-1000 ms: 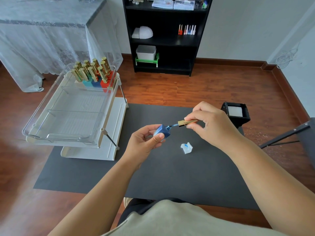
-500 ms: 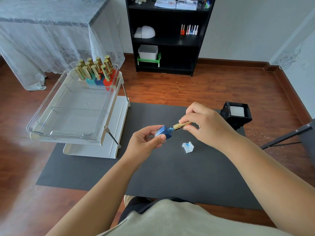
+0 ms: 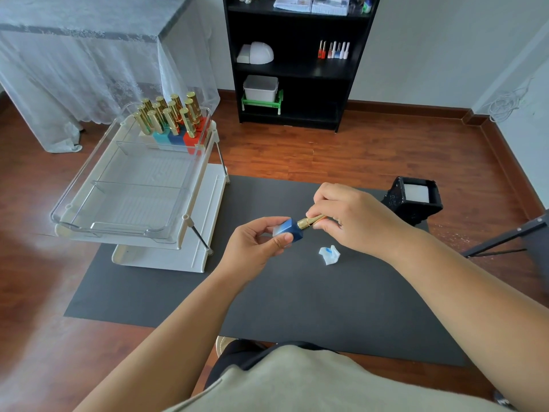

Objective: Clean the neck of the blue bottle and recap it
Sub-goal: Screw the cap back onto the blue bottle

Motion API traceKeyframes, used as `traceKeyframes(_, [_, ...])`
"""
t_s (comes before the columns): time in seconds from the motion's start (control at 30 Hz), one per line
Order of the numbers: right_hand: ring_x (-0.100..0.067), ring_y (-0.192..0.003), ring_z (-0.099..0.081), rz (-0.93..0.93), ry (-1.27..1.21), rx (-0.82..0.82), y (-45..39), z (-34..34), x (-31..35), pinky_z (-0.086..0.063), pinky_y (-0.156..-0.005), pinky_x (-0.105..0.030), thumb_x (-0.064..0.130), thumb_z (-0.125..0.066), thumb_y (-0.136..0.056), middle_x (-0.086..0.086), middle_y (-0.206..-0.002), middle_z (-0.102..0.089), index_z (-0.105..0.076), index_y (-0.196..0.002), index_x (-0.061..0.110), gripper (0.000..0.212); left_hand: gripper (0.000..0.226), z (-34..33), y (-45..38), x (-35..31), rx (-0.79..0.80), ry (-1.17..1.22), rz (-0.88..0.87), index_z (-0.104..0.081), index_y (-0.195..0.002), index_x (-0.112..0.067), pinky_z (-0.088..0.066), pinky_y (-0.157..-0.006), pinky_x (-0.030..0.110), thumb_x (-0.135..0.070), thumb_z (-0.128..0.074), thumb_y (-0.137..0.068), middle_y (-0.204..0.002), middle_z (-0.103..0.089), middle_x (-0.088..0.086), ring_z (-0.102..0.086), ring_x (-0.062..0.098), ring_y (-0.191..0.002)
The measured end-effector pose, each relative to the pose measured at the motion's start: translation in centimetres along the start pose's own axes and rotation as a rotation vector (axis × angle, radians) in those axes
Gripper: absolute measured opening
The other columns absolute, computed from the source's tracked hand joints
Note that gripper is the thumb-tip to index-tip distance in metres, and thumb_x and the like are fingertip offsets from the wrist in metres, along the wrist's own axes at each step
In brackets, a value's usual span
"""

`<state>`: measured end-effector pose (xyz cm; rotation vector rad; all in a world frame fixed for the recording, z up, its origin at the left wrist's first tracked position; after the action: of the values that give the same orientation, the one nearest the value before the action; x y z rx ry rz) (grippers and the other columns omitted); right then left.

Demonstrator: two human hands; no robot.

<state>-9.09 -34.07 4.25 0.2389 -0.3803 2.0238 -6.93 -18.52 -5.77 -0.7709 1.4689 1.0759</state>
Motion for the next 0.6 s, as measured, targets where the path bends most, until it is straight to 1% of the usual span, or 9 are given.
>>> traceKeyframes(0.07, [-0.022,-0.070,-0.052,-0.007,0.008,0.031,-0.1,-0.3,-0.2,-0.039,-0.061,-0.029,0.007,-0.074,-0.082,-0.008,-0.088,-0.060,-0.074,-0.093,0.005,0.011,0.025,0.2,-0.1,0.1,-0.018,-0.035,-0.018,-0.076,-0.107,-0.029,-0.062,-0.083,0.039,-0.026,-0.080,-0.082,-0.095,-0.075,0.002,-0.073,0.017,-0.083])
traceKeyframes(0.1, [-0.020,-0.071,-0.050,-0.021,0.005,0.040,-0.2,-0.4,-0.4,-0.036,-0.064,-0.027,0.010,-0.072,-0.084,-0.007,-0.090,-0.060,-0.074,-0.094,0.006,0.011,0.025,0.3,-0.1,0.1,-0.029,-0.053,-0.026,-0.076,-0.107,-0.030,-0.061,-0.086,0.045,-0.023,-0.080,-0.083,-0.095,-0.076,0.004,-0.072,0.019,-0.082])
traceKeyframes(0.17, [-0.013,-0.068,-0.045,-0.078,-0.029,0.056,-0.3,-0.7,-1.0,-0.032,-0.064,-0.023,0.016,-0.069,-0.088,-0.001,-0.092,-0.057,-0.074,-0.097,0.010,0.012,0.026,0.4,-0.2,0.1,-0.042,-0.082,-0.038,-0.076,-0.105,-0.035,-0.057,-0.089,0.055,-0.022,-0.081,-0.083,-0.096,-0.076,0.006,-0.072,0.031,-0.084])
traceKeyframes(0.23, [-0.007,-0.065,-0.044,-0.132,-0.091,0.072,-0.3,-0.9,-1.4,-0.033,-0.064,-0.023,0.020,-0.067,-0.089,0.002,-0.092,-0.055,-0.074,-0.101,0.014,0.015,0.027,0.5,-0.1,-0.1,-0.050,-0.102,-0.045,-0.075,-0.101,-0.042,-0.055,-0.089,0.060,-0.023,-0.081,-0.082,-0.096,-0.077,0.005,-0.071,0.036,-0.088])
traceKeyframes(0.33, [0.000,-0.065,-0.046,-0.162,-0.169,0.067,-0.1,-1.3,-1.4,-0.034,-0.064,-0.020,0.018,-0.068,-0.089,0.003,-0.089,-0.058,-0.073,-0.108,0.016,0.020,0.028,0.7,0.0,-0.2,-0.057,-0.118,-0.046,-0.074,-0.098,-0.045,-0.055,-0.089,0.060,-0.023,-0.081,-0.082,-0.096,-0.077,0.004,-0.071,0.037,-0.089])
traceKeyframes(0.4, [-0.006,-0.064,-0.048,-0.172,-0.208,0.037,0.0,-1.3,-1.2,-0.036,-0.064,-0.018,0.017,-0.069,-0.088,0.001,-0.085,-0.060,-0.073,-0.110,0.016,0.022,0.028,0.7,0.0,-0.3,-0.057,-0.127,-0.051,-0.074,-0.099,-0.044,-0.055,-0.089,0.059,-0.024,-0.081,-0.082,-0.095,-0.077,0.006,-0.070,0.037,-0.088])
traceKeyframes(0.47, [-0.012,-0.061,-0.049,-0.174,-0.234,-0.009,0.0,-1.0,-1.2,-0.037,-0.060,-0.017,0.018,-0.069,-0.088,0.000,-0.079,-0.063,-0.072,-0.105,0.016,0.018,0.028,0.7,0.1,-0.5,-0.053,-0.123,-0.056,-0.073,-0.101,-0.043,-0.054,-0.089,0.056,-0.024,-0.081,-0.082,-0.093,-0.077,0.006,-0.070,0.037,-0.086])
traceKeyframes(0.5, [-0.011,-0.059,-0.048,-0.177,-0.244,-0.027,0.0,-0.9,-1.2,-0.038,-0.058,-0.019,0.019,-0.069,-0.088,-0.001,-0.077,-0.064,-0.072,-0.101,0.016,0.014,0.027,0.7,0.1,-0.6,-0.051,-0.117,-0.059,-0.073,-0.101,-0.042,-0.055,-0.088,0.054,-0.024,-0.081,-0.082,-0.092,-0.077,0.006,-0.071,0.034,-0.085])
traceKeyframes(0.6, [-0.015,-0.058,-0.049,-0.208,-0.266,-0.060,0.0,-0.8,-1.7,-0.040,-0.055,-0.025,0.021,-0.066,-0.090,0.000,-0.071,-0.066,-0.070,-0.095,0.018,0.007,0.028,0.7,0.1,-0.7,-0.047,-0.111,-0.065,-0.074,-0.102,-0.040,-0.056,-0.089,0.050,-0.022,-0.081,-0.082,-0.093,-0.078,0.003,-0.073,0.015,-0.079])
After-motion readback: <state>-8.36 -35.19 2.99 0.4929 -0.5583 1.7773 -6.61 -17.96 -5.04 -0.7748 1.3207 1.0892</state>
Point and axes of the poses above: each hand's wrist, its own y-axis away from the middle knuckle, its own z-axis out of the back of the hand, x = y × z, the point moved 7 cm from there along -y, towards the middle knuckle
